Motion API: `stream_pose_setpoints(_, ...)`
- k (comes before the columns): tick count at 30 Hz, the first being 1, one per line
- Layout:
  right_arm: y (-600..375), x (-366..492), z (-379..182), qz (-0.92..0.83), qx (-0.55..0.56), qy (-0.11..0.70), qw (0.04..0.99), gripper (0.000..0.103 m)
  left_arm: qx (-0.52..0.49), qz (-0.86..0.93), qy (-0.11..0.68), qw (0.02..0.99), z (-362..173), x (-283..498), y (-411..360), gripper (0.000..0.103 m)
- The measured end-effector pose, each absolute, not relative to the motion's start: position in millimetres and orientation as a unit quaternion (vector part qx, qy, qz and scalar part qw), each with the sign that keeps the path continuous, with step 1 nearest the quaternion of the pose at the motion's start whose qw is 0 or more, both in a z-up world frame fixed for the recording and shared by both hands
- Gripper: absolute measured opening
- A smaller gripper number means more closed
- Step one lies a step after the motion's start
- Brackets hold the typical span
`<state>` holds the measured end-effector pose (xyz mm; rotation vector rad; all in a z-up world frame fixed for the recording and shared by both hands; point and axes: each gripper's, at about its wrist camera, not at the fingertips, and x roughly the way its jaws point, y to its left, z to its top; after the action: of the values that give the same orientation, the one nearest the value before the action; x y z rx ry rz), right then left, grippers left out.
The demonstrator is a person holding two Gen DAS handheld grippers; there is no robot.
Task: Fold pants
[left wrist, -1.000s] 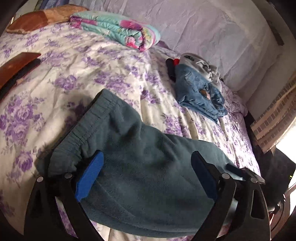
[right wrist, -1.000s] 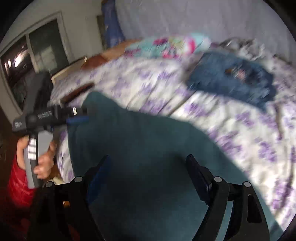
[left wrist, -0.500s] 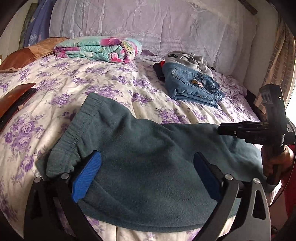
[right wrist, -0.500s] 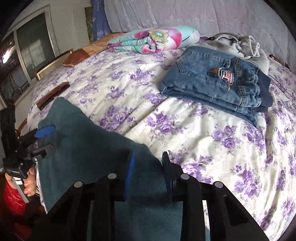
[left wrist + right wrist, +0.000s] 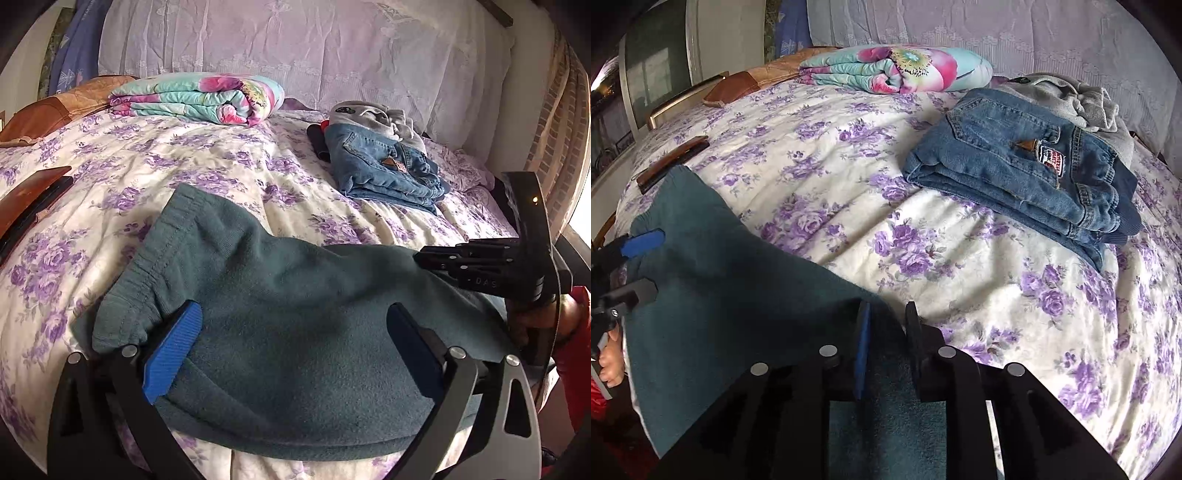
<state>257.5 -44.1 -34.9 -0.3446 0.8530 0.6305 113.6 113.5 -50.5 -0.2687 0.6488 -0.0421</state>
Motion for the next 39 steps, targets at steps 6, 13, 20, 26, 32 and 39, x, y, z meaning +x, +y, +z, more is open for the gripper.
stream_pose_setpoints(6,-38.9,232.2,-8.5,0.318,-0.162,0.352,0.865,0.027,-0.134,-0.015,0.317,0.939,-51.4,114.8,112.3,0.098)
stream_pose_setpoints(13,-32.1,229.4,-17.0,0.326,-0.144,0.362,0.861,0.047,-0.136,-0.020,0.328,0.935,-50.1,115.1,114.0,0.098)
stream_pose_setpoints(20,-33.9,223.9,-55.4,0.309,-0.179,0.439,0.825,0.100,-0.130,-0.007,0.329,0.935,-51.0,116.0,109.3,0.098)
stream_pose_setpoints(26,-94.3,179.6,13.6,0.306,-0.080,0.342,0.885,0.099,-0.140,0.011,0.348,0.927,-41.7,110.2,108.5,0.098)
stream_pose_setpoints(32,-215.0,108.6,1.6,0.144,-0.062,0.309,0.938,0.099,-0.134,0.025,0.323,0.936,-23.9,79.8,101.2,0.098)
stream_pose_setpoints(39,-285.0,69.7,-27.5,0.067,-0.051,0.299,0.951,0.099,0.002,0.126,0.357,0.926,-50.9,90.5,65.6,0.098)
